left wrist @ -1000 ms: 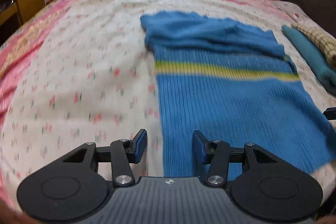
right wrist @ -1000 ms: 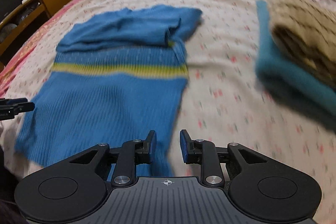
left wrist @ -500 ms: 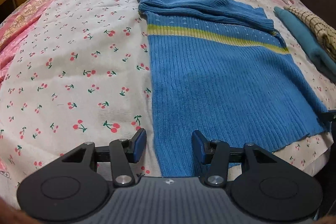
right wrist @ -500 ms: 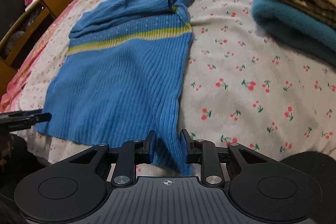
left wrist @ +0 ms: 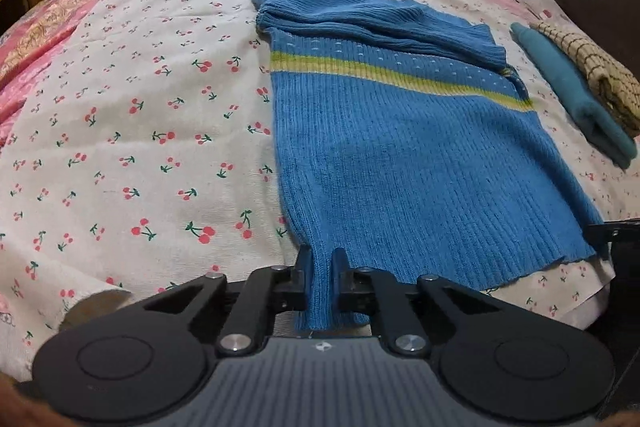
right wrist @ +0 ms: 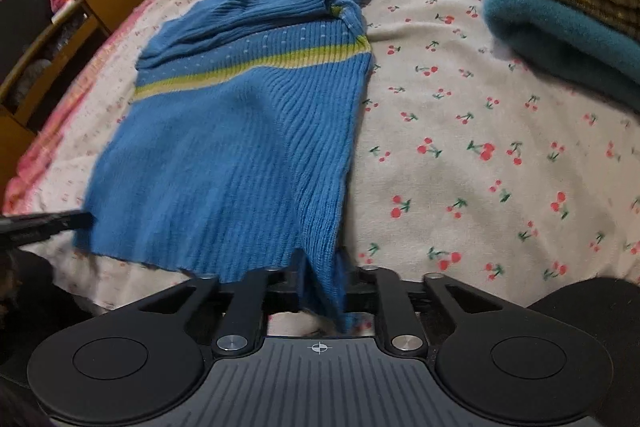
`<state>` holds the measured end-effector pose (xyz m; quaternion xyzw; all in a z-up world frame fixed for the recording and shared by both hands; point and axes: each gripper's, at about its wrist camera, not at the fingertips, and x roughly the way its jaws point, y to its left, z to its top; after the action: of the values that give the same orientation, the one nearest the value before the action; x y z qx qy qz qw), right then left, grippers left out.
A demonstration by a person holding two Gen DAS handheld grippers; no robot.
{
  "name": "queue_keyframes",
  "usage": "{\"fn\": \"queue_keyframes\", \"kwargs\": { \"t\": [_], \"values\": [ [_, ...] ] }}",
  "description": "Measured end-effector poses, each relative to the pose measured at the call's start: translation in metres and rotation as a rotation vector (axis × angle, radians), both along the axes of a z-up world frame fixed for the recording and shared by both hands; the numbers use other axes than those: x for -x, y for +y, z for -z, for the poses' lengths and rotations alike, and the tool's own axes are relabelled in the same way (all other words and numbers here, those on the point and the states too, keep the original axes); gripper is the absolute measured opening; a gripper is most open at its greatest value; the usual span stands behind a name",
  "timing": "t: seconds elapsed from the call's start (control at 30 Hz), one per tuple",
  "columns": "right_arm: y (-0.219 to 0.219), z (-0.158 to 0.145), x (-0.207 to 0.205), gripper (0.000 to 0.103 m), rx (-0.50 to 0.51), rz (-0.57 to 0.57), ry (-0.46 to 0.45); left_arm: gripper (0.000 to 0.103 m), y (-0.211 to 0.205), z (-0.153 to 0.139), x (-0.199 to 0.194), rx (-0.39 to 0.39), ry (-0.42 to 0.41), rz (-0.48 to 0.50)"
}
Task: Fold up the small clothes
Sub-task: 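Close both tools on the sweater hem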
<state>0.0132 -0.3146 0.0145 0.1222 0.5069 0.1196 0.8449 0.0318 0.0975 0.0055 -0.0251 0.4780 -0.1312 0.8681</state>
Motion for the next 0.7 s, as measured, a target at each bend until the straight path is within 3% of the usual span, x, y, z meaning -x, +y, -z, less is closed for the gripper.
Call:
{"fn": "queue_keyframes", "kwargs": {
  "t": [0.13, 0.27, 0.4, 0.7],
  "values": [
    [-0.005, -0.002, 0.003, 0.008, -0.086, 0.009, 0.006, 0.014, 0.005, 0.003, -0.003, 0.05, 0.023, -0.029],
    [-0.003, 0.001, 0.002, 0.009, -0.078, 0.012, 0.019, 0.016, 0.011, 0.008, -0.007, 0.078, 0.052, -0.068],
    [0.003, 0.003, 0.0, 0.014, -0.068, -0.002, 0.025, 0.026, 0.007, 0.009, -0.007, 0.04, 0.044, -0.066],
    [0.003, 0.004, 0.004, 0.014, -0.069, 0.003, 0.02, 0.031, 0.0, 0.006, -0.003, -0.036, 0.019, -0.074]
  ]
}}
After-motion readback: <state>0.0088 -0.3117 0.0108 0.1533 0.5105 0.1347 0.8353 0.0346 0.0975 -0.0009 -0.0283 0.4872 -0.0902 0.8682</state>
